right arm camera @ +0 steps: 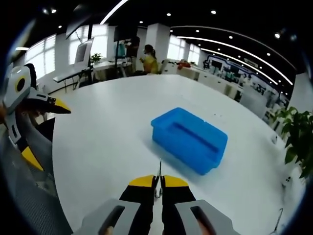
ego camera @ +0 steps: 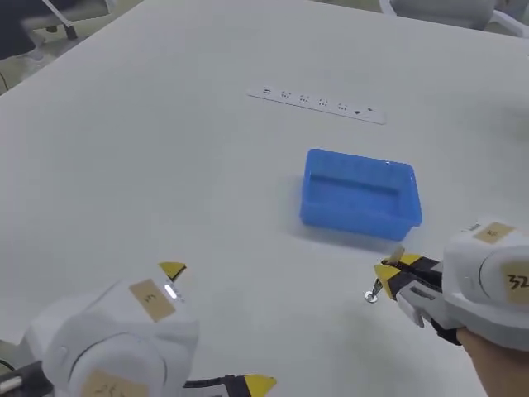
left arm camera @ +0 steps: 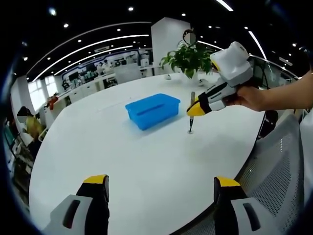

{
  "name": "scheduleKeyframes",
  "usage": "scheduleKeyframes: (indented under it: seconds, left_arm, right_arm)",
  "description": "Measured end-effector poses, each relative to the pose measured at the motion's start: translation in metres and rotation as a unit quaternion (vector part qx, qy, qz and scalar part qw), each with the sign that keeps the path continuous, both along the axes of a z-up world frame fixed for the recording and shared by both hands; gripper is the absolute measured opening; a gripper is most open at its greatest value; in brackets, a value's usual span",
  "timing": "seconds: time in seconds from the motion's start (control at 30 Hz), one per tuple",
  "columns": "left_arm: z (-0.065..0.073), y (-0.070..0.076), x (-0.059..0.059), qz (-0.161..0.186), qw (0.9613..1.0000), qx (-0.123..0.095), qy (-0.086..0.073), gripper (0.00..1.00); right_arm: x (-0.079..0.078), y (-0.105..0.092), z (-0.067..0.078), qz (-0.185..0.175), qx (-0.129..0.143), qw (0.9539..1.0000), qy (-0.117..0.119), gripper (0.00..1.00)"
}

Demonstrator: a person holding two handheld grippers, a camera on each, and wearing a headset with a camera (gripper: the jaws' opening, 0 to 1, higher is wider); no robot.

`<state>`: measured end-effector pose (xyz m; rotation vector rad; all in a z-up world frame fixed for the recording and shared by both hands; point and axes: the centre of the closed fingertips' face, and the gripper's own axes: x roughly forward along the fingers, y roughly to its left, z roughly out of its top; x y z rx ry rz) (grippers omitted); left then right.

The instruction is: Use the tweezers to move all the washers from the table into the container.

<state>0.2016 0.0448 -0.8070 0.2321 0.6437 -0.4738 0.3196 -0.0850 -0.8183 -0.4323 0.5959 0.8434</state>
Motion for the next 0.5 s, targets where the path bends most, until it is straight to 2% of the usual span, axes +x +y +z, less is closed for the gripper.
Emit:
scheduleKeyframes:
  seconds: [0.2, 0.4, 0.5]
  left_arm:
    - [0.000, -0.001, 0.000, 0.000, 1.0000, -0.001, 0.001, 0.91]
    - [0.001, 0.001, 0.000, 0.002, 1.0000, 0.001, -0.001, 0.91]
    - [0.001, 0.000, 0.000, 0.002, 1.0000, -0.002, -0.001, 0.91]
  right_arm:
    - [0.001, -0.004, 0.010, -0.009, 0.014, 0.9999, 0.004, 0.00]
    - [0.005, -0.005, 0.028, -0.023, 0.039, 0.9989, 0.010, 0.00]
    - [0.009, -0.004, 0.036, -0.023, 0.044, 0.9987, 0.005, 0.00]
